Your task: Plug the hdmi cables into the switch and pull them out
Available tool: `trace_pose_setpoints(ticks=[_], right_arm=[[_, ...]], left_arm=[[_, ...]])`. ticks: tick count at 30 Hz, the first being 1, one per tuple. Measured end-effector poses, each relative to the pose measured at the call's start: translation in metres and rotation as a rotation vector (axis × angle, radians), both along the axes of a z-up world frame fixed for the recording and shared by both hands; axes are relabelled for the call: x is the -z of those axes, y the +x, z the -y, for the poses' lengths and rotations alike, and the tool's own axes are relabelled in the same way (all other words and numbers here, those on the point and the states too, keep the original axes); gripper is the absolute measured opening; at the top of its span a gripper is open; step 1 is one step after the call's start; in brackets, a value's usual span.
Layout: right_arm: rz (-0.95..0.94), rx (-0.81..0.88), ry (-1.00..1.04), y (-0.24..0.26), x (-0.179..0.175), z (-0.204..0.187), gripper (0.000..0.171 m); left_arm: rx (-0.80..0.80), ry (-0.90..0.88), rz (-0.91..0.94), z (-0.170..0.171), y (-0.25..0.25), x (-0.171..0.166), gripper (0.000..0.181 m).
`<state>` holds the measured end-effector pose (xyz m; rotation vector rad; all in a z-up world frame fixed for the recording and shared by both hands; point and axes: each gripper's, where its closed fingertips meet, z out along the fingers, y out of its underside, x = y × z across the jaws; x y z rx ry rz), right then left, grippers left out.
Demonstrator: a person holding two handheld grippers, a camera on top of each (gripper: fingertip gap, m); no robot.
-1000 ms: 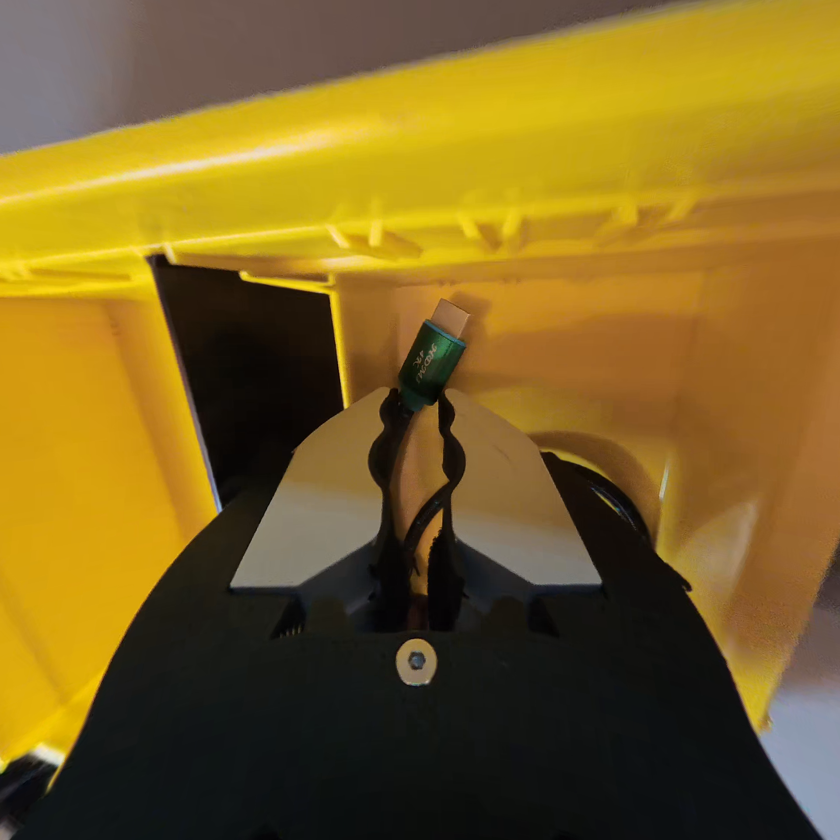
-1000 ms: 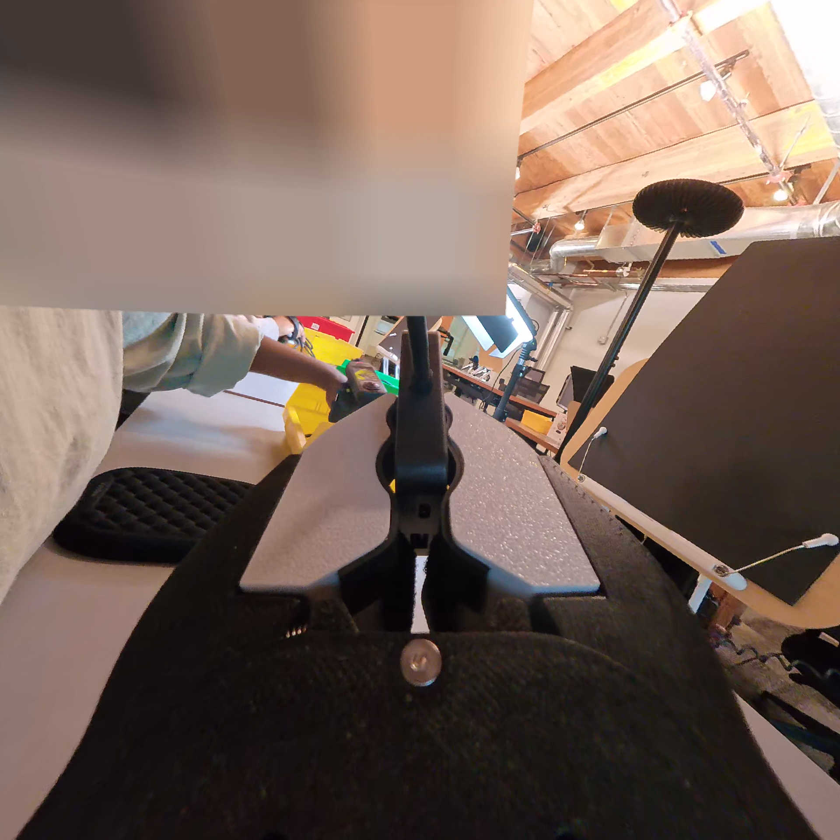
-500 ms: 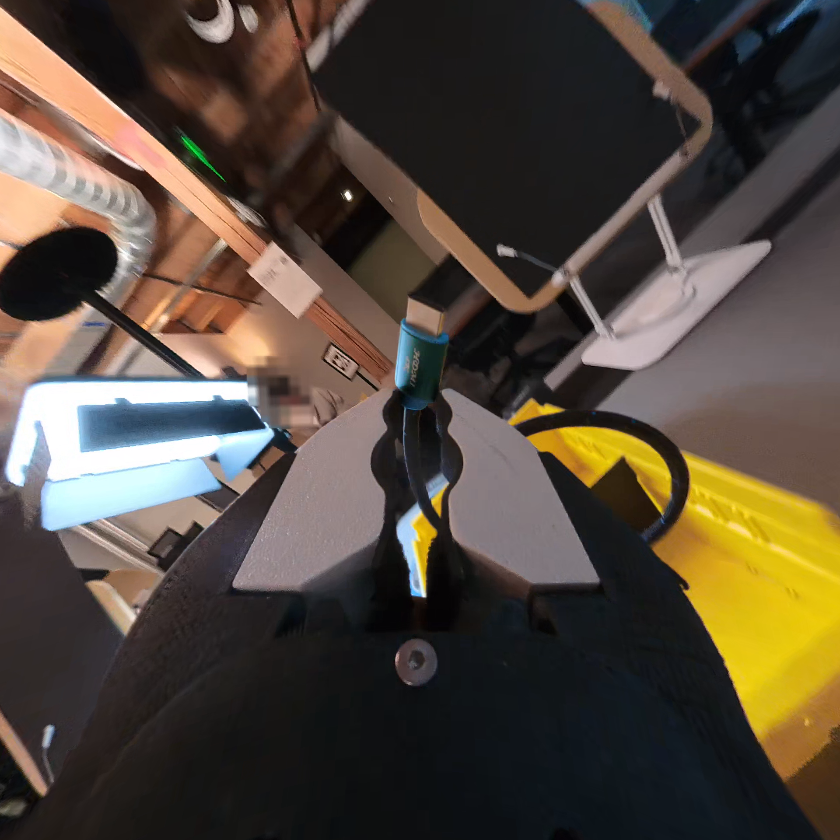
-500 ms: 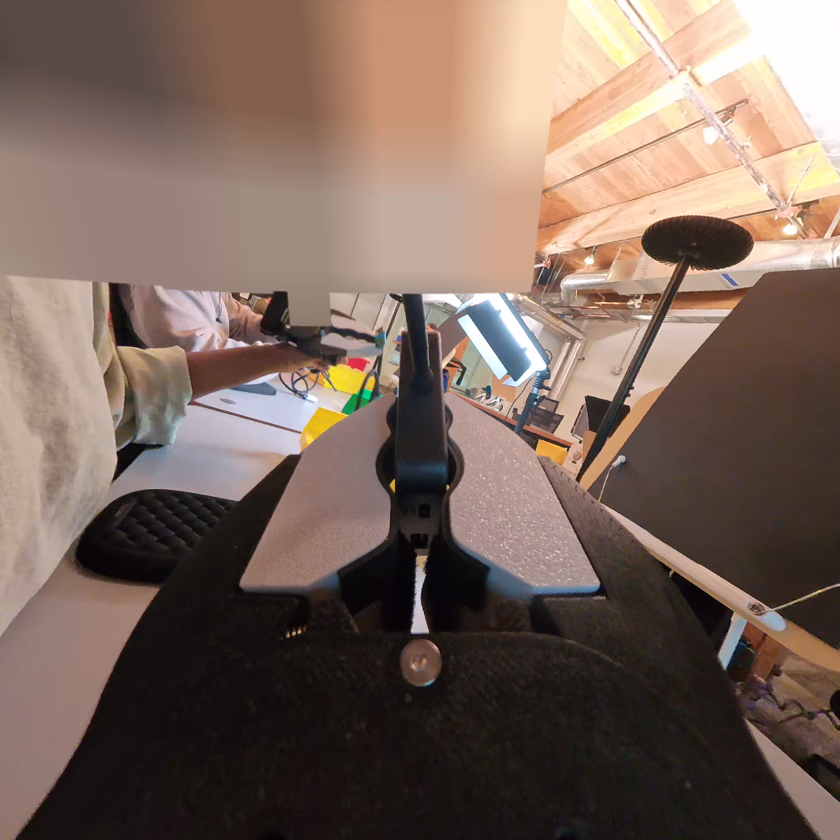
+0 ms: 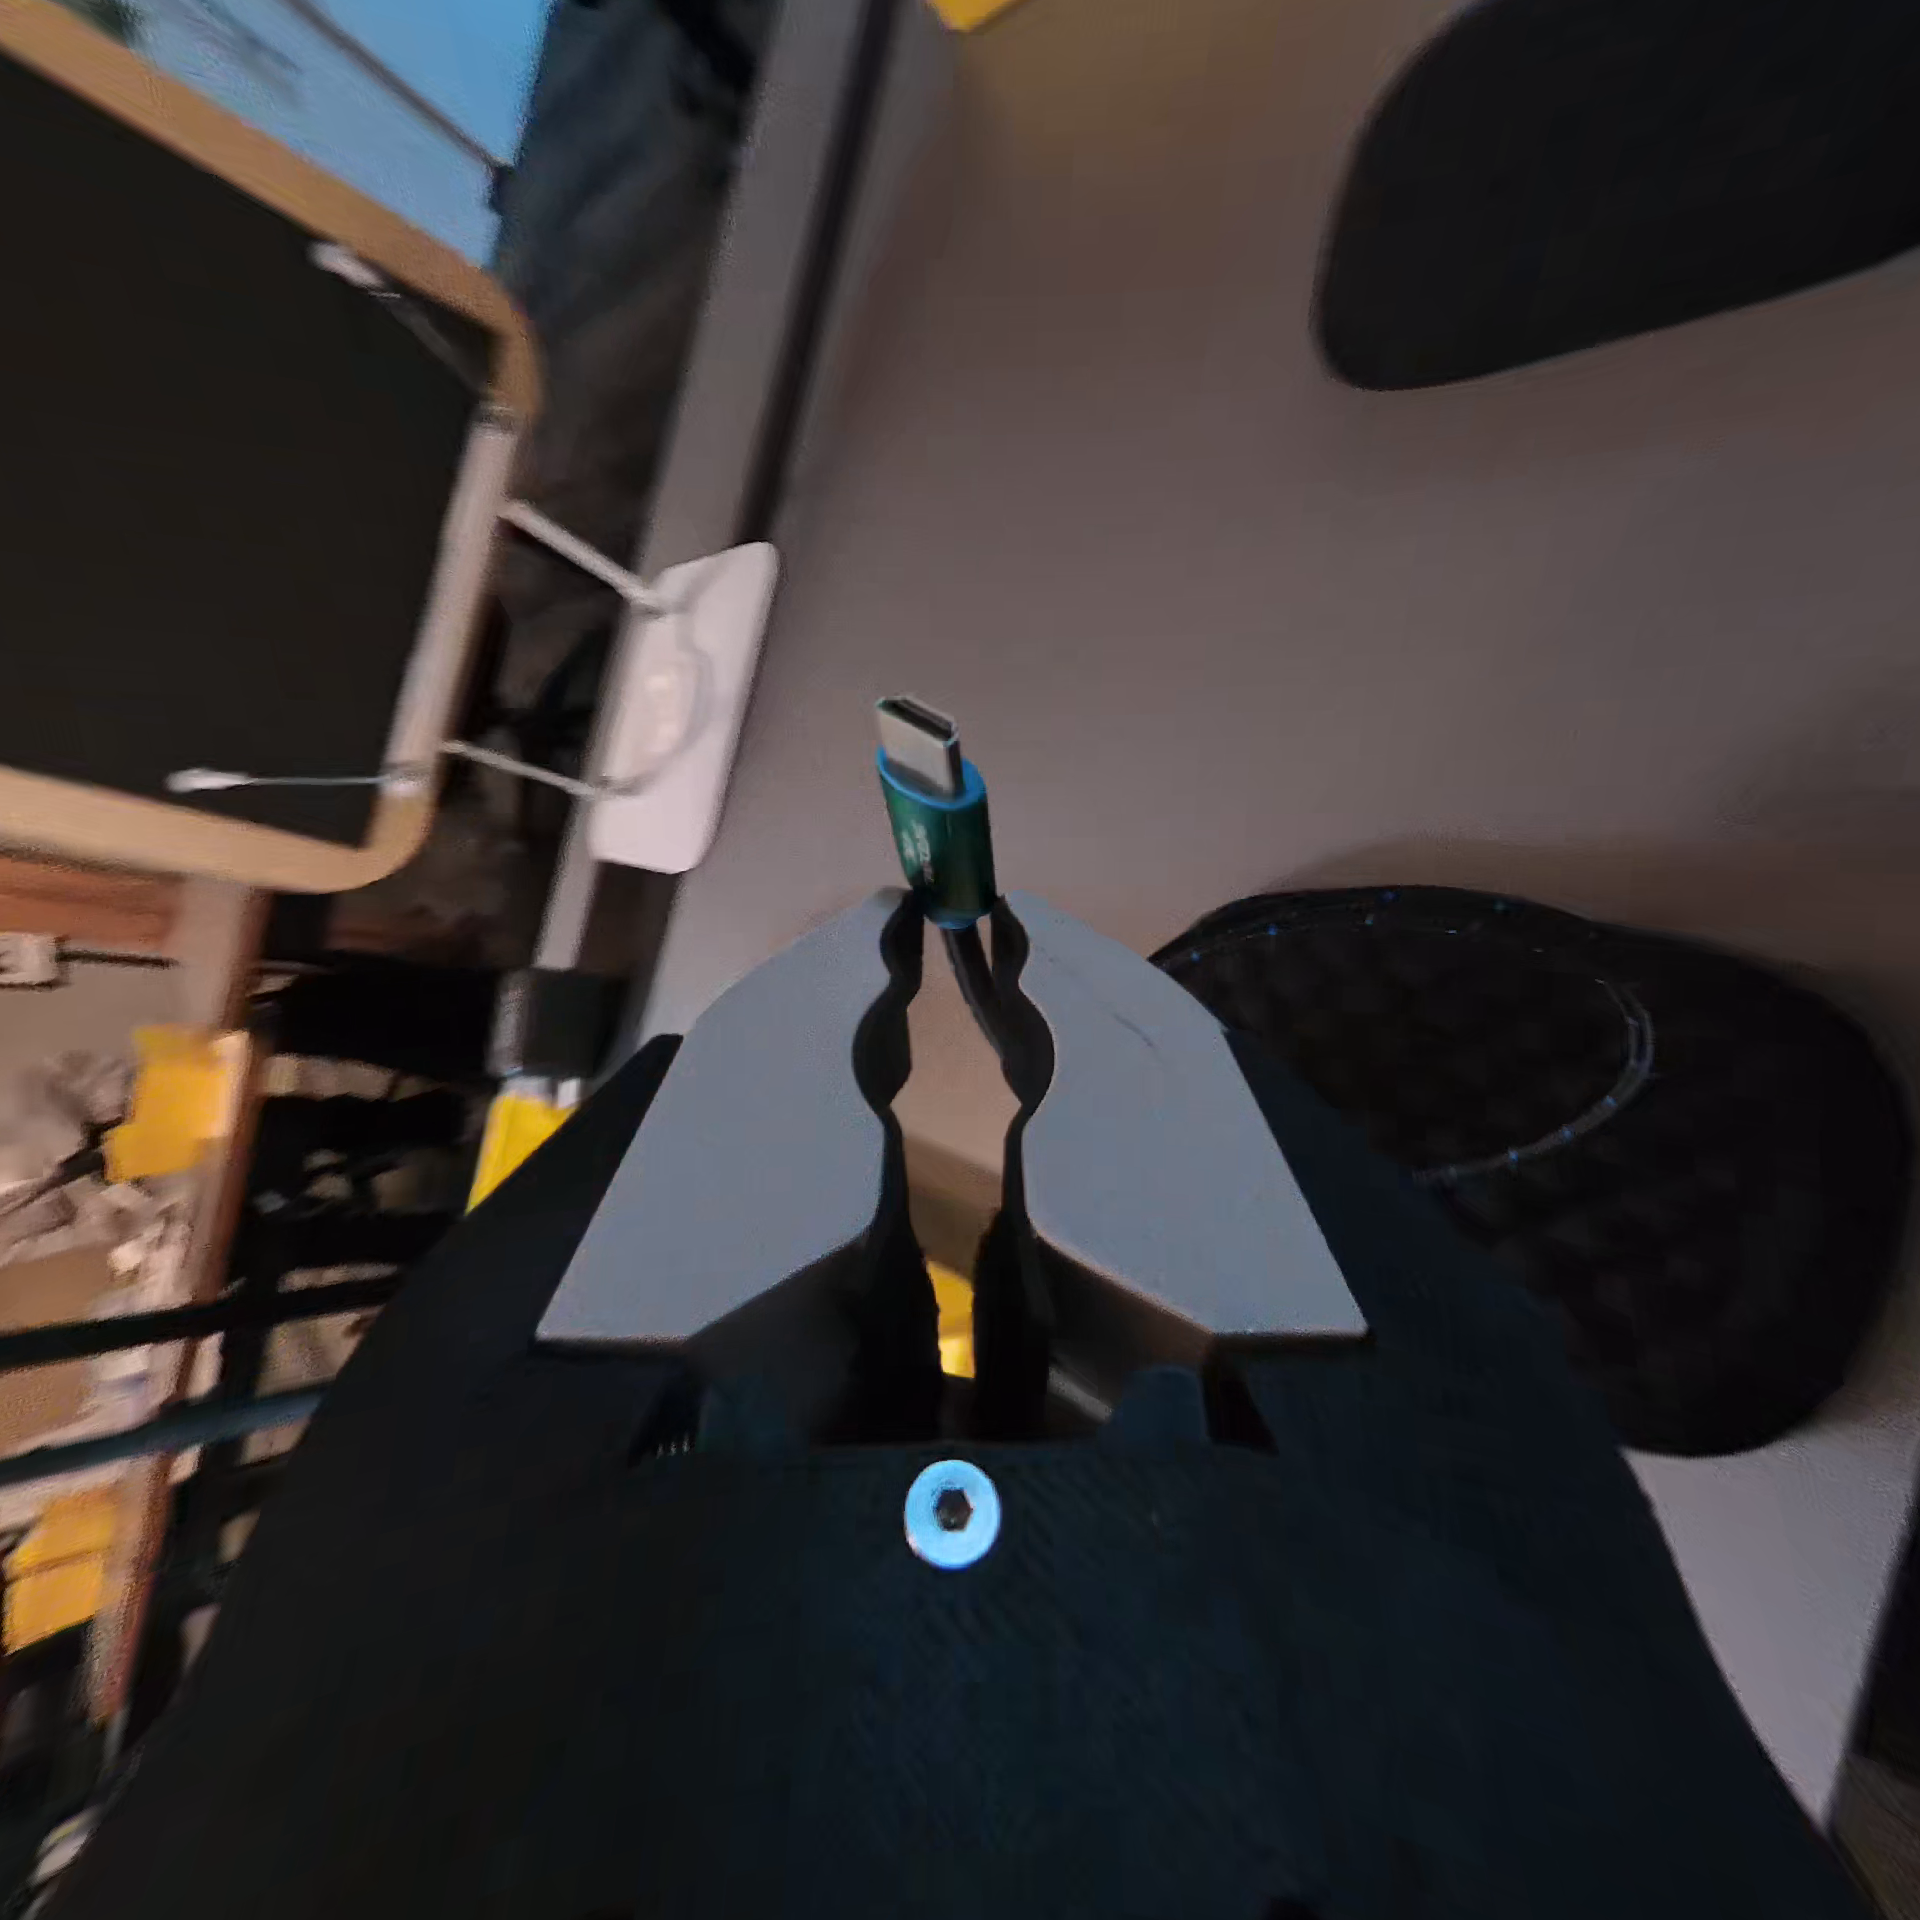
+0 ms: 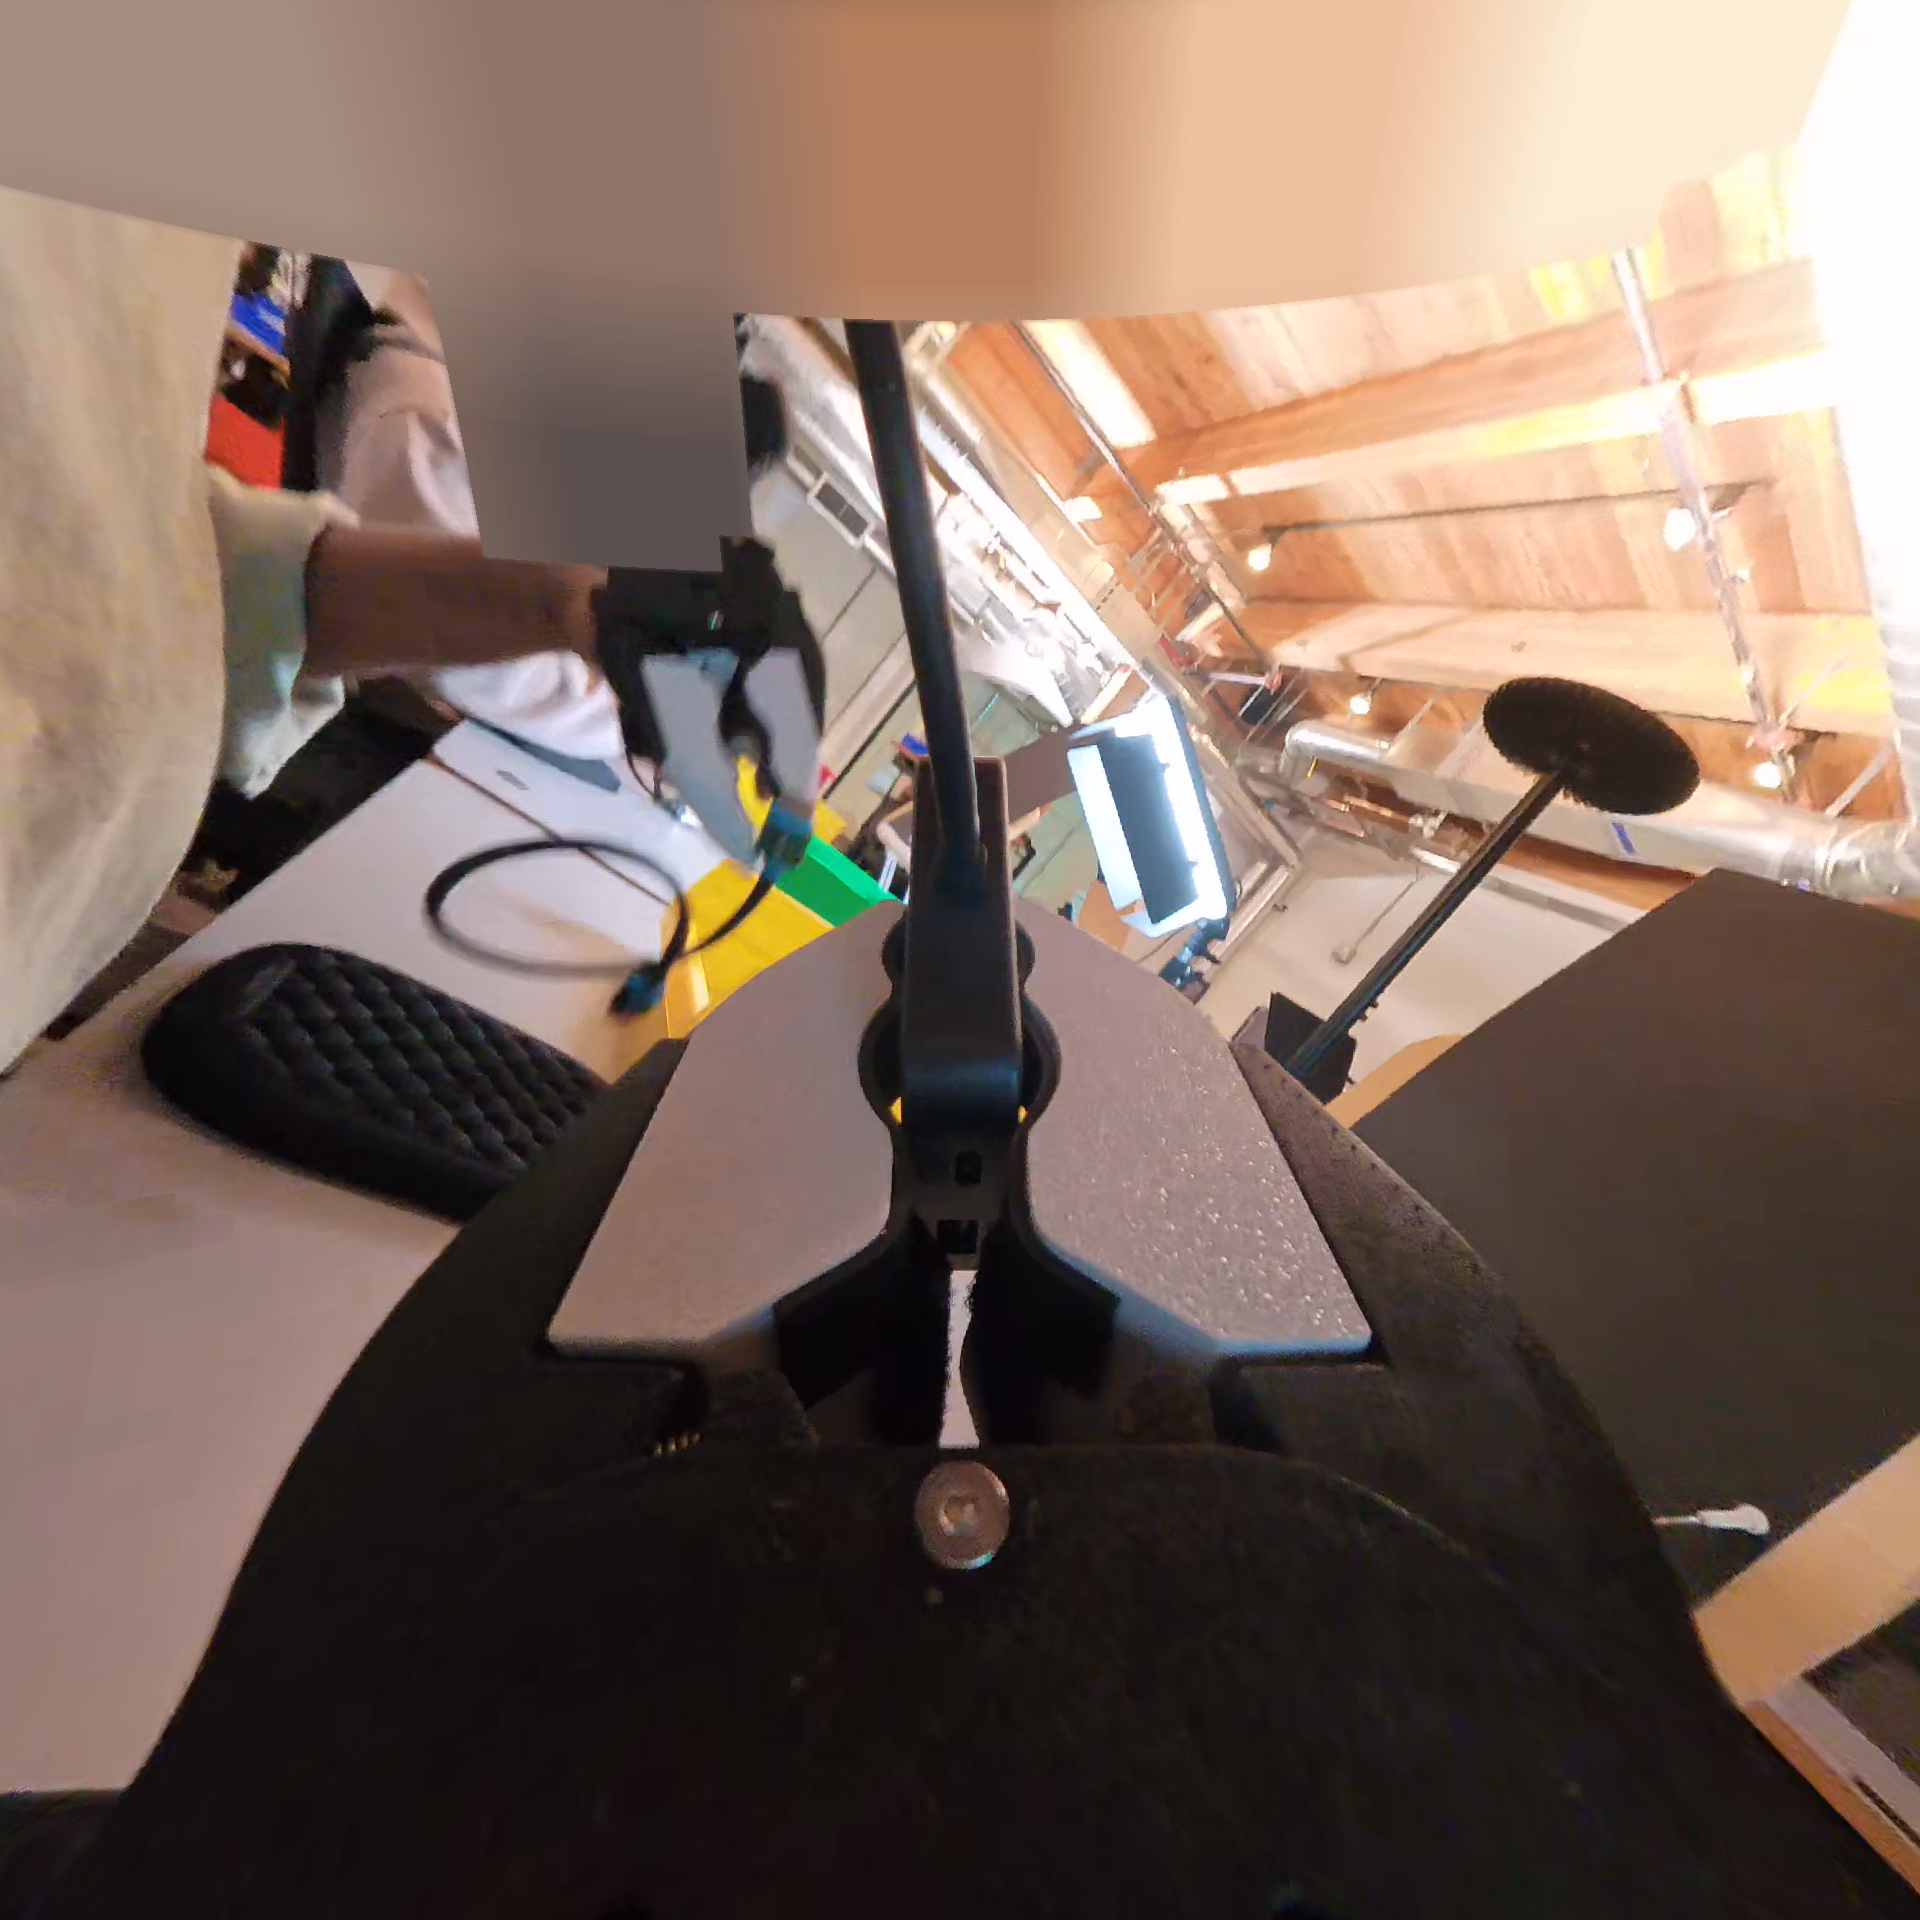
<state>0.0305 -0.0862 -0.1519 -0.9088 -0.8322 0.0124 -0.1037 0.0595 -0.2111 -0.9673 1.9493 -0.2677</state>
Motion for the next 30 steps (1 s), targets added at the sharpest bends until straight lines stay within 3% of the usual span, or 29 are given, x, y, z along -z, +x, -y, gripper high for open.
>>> trace_pose_setpoints(ticks=[2,5,10,17,22,26,30], right_arm=[[-0.059,-0.032,0.026,0.005,-0.007,0.009,0.015],[-0.131,-0.054,0.065,0.013,-0.014,0.018,0.015],[-0.090,-0.012,0.043,0.011,-0.009,0.013,0.014],[-0.013,0.051,-0.016,0.006,0.004,0.006,0.015],[0.025,0.081,-0.060,0.006,0.014,0.004,0.015],[0.019,0.080,-0.068,0.008,0.017,0.004,0.015],[0.015,0.083,-0.068,0.008,0.017,0.005,0.015]], left_arm=[[0.038,-0.062,-0.049,0.017,0.010,0.028,0.012],[0.101,-0.214,-0.018,0.041,0.026,0.043,0.012],[0.134,-0.267,-0.022,0.052,0.057,0.069,0.011],[0.084,-0.286,-0.175,0.056,0.083,0.146,0.010],[0.072,-0.372,-0.203,0.054,0.082,0.151,0.016],[0.140,-0.574,-0.274,0.059,0.076,0.137,0.028],[0.206,-0.626,-0.349,0.053,0.076,0.121,0.033]])
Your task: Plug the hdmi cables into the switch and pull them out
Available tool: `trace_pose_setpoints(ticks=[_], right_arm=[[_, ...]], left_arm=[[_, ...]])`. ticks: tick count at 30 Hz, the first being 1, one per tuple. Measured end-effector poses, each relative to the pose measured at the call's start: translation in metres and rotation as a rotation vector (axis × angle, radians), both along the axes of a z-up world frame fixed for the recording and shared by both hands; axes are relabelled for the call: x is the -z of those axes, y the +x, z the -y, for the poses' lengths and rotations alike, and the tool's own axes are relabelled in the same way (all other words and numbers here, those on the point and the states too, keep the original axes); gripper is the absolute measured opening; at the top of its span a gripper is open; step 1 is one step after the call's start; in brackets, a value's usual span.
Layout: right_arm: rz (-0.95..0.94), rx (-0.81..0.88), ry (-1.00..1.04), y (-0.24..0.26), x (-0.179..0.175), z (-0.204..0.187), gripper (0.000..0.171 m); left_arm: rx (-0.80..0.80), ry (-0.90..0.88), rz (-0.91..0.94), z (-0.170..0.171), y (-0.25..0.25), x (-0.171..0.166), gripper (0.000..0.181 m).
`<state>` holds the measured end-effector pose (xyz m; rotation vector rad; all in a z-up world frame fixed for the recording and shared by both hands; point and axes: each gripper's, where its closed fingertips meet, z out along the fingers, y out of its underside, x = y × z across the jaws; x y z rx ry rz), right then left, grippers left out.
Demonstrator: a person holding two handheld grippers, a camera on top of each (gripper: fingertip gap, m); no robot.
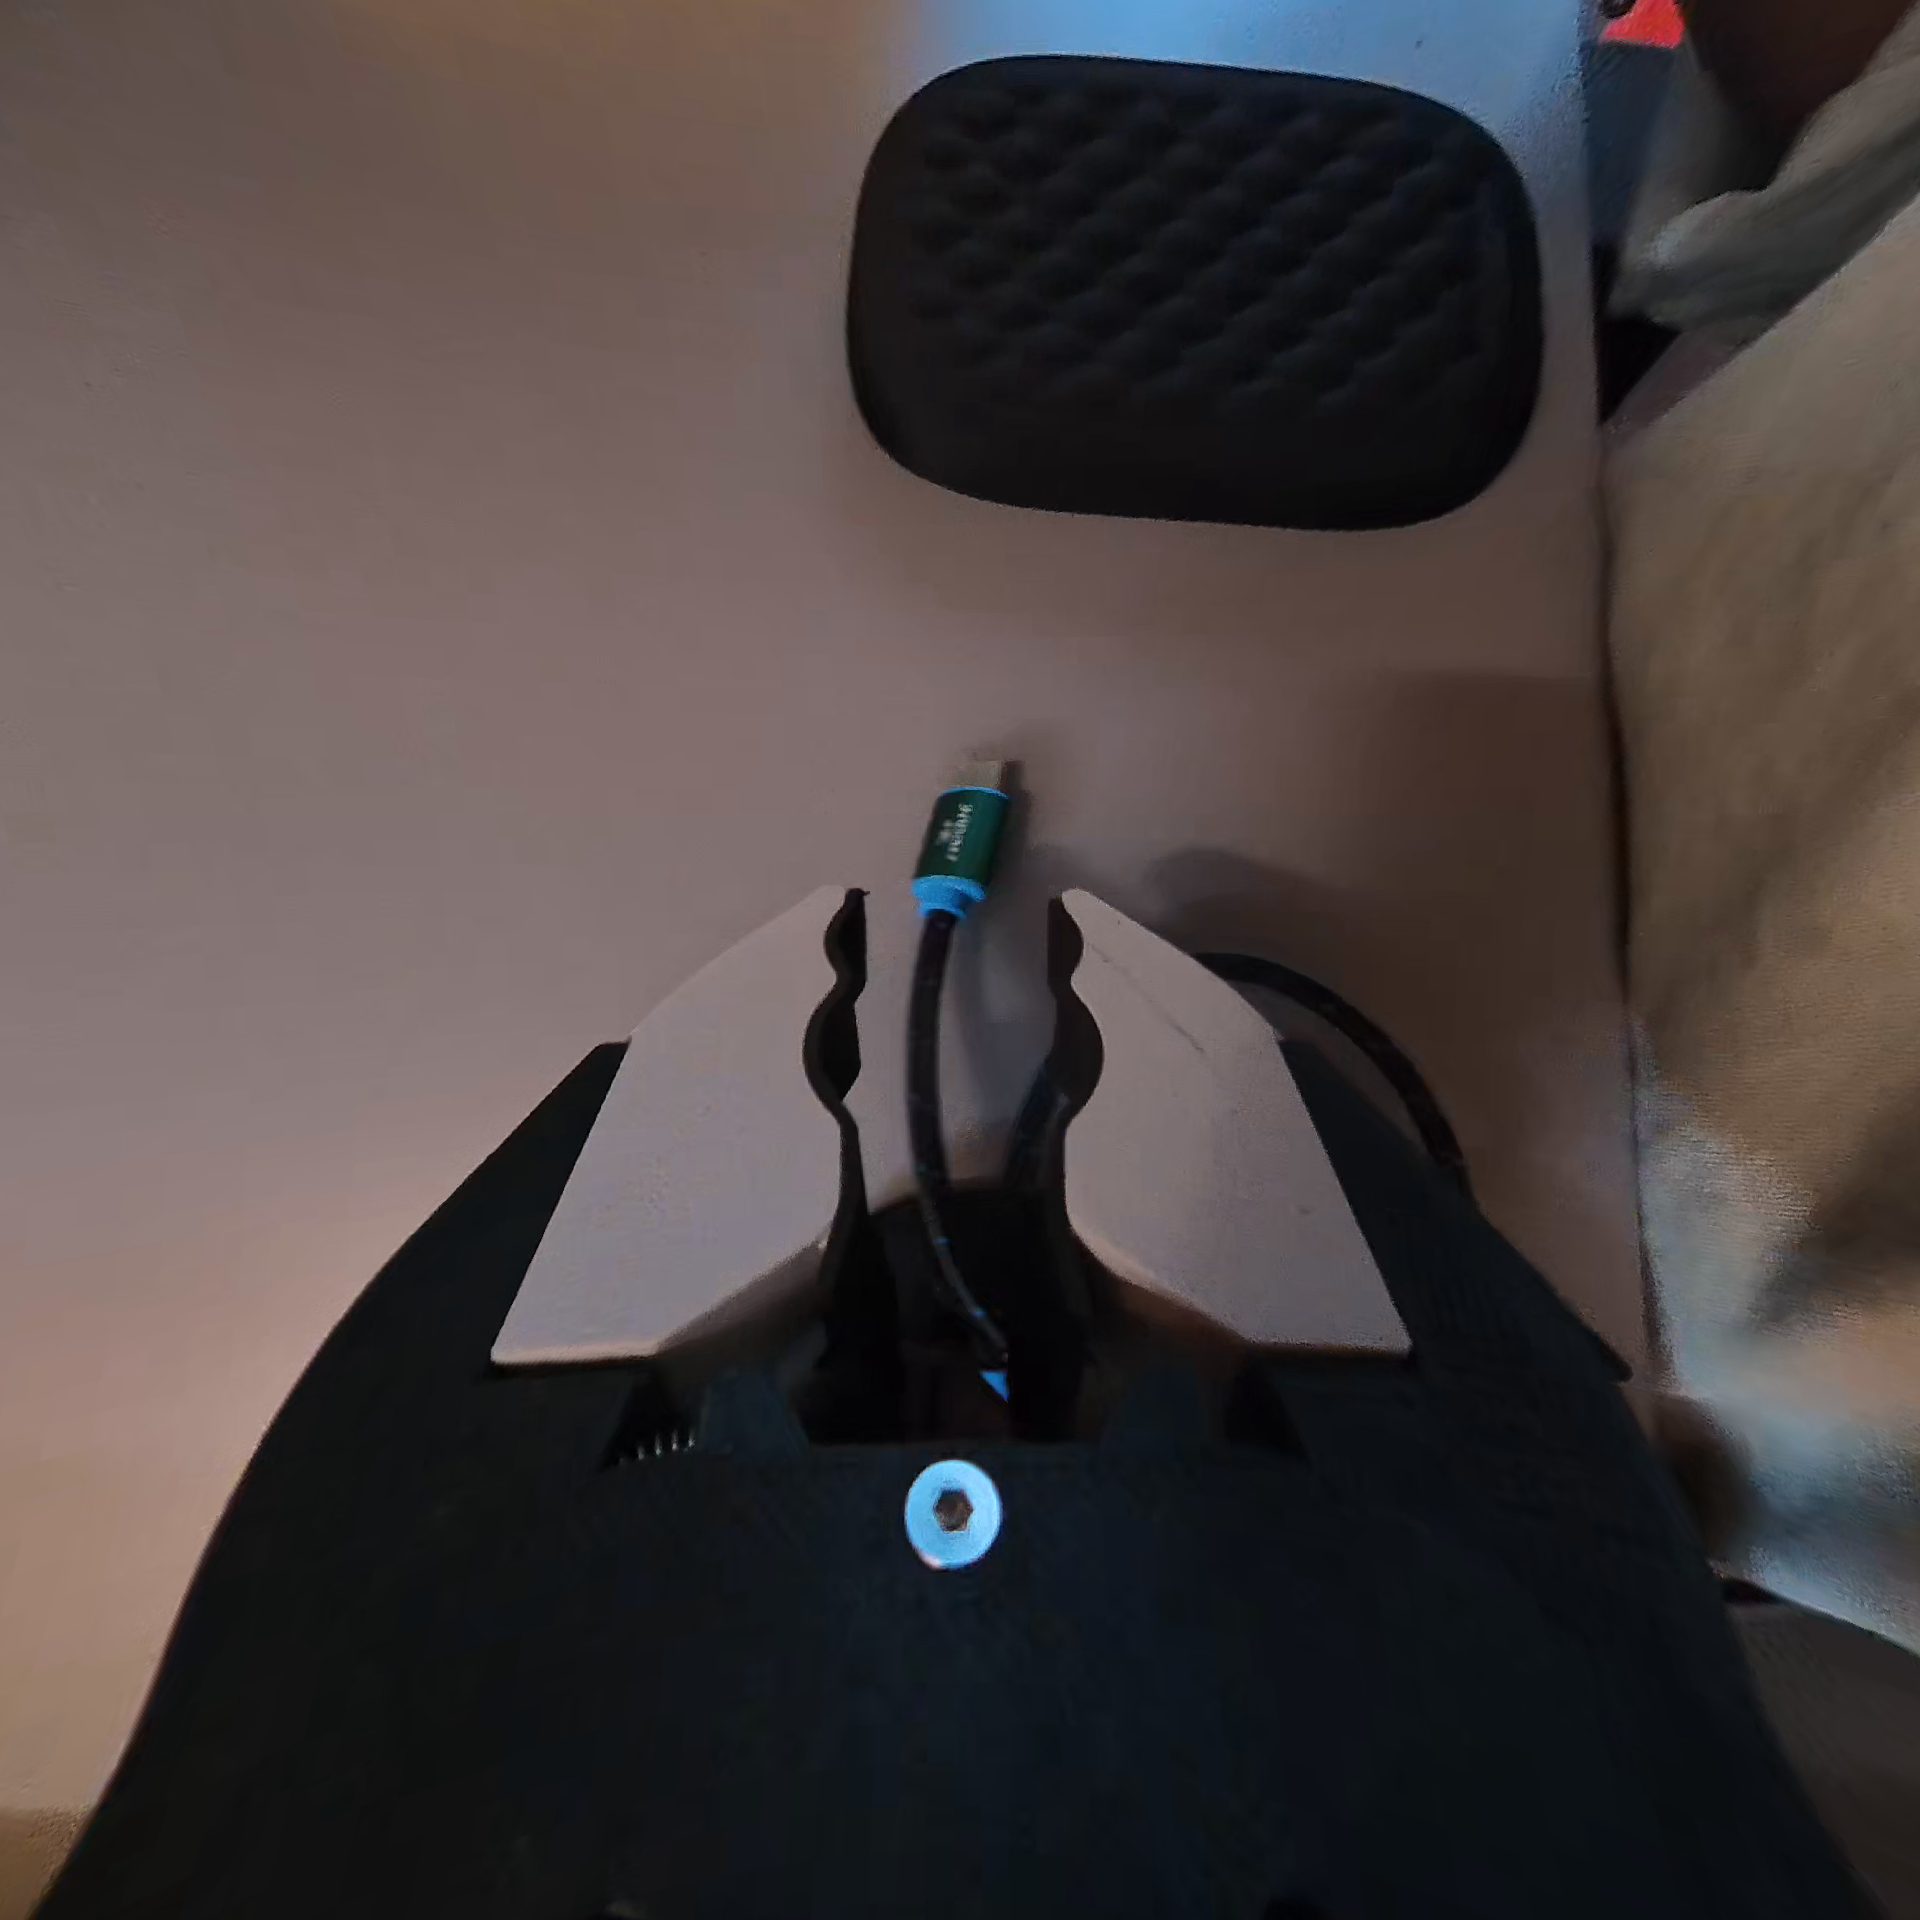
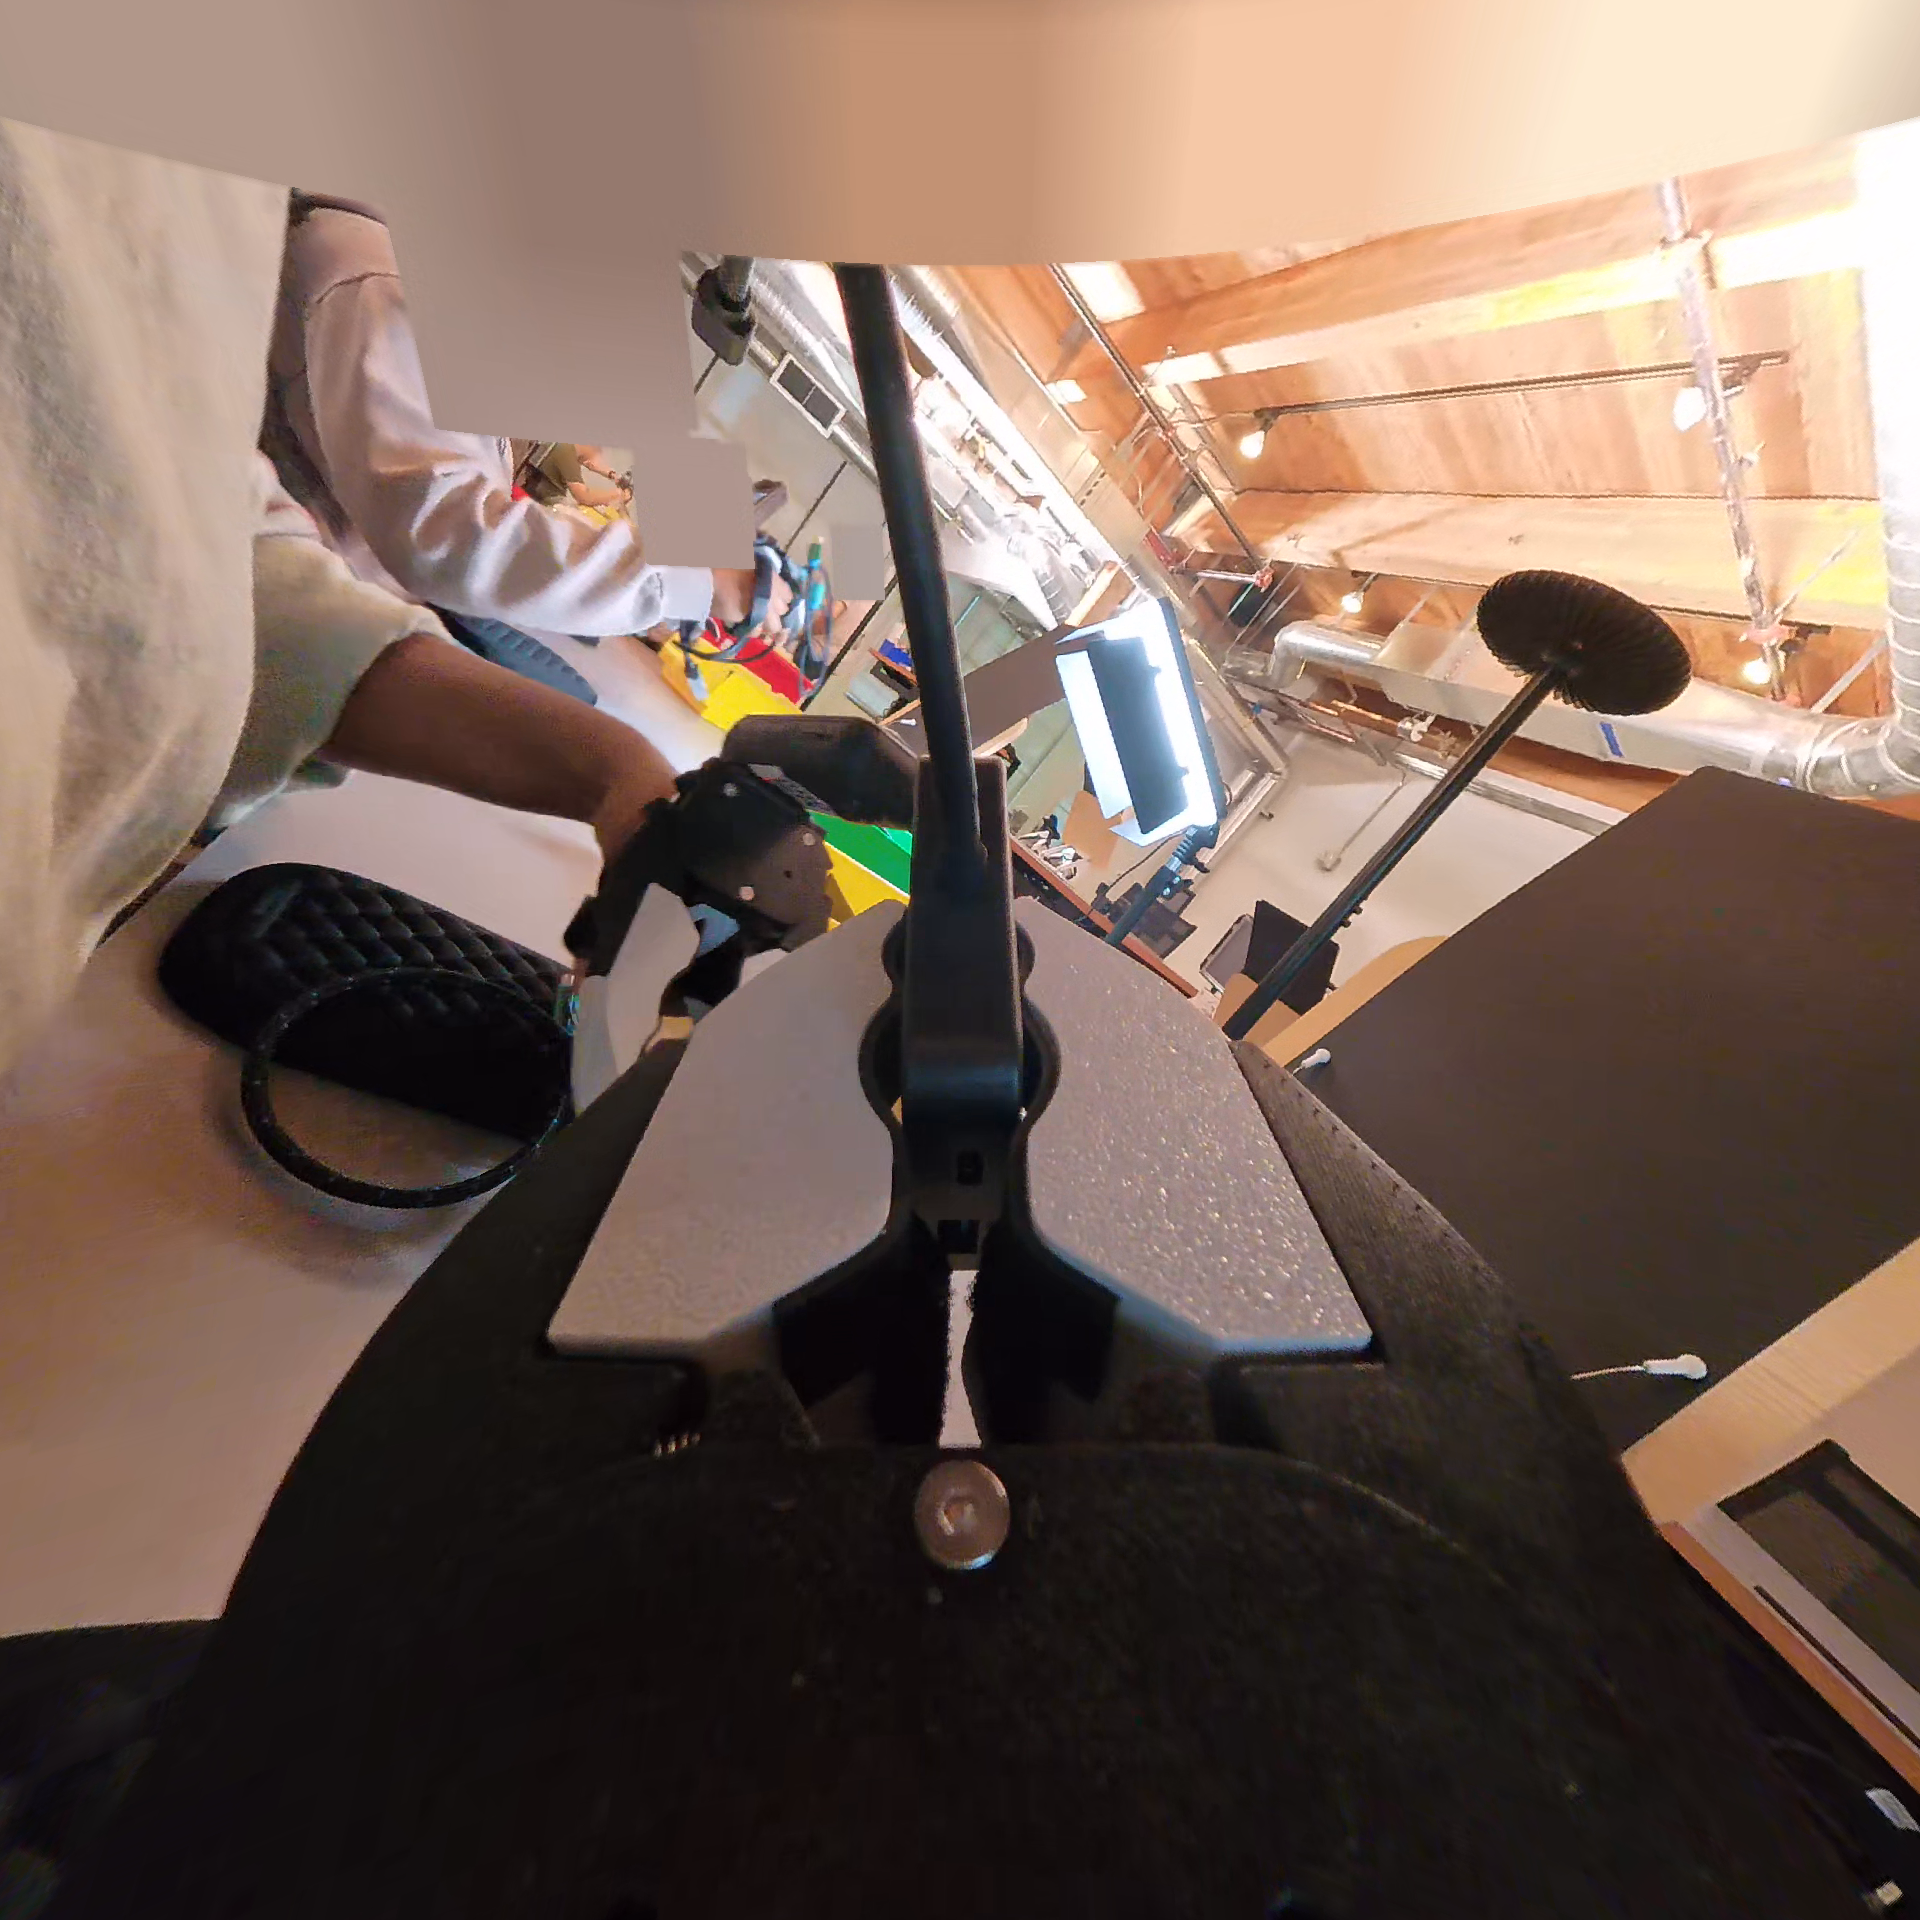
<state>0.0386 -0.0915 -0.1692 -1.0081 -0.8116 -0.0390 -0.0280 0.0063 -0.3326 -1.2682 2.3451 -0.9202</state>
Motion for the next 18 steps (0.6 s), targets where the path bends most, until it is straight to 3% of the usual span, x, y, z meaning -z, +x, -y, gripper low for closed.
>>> trace_pose_setpoints(ticks=[9,15,18], right_arm=[[-0.004,0.016,-0.007,0.003,0.001,0.001,0.015],[0.013,0.018,-0.029,0.002,0.008,-0.002,0.015],[0.052,0.028,-0.059,0.000,0.017,-0.006,0.015]], left_arm=[[0.070,-0.070,-0.364,-0.001,-0.004,0.044,0.033],[0.107,-0.188,-0.411,0.008,0.001,0.048,0.012],[0.106,-0.224,-0.382,0.010,0.003,0.044,0.011]])
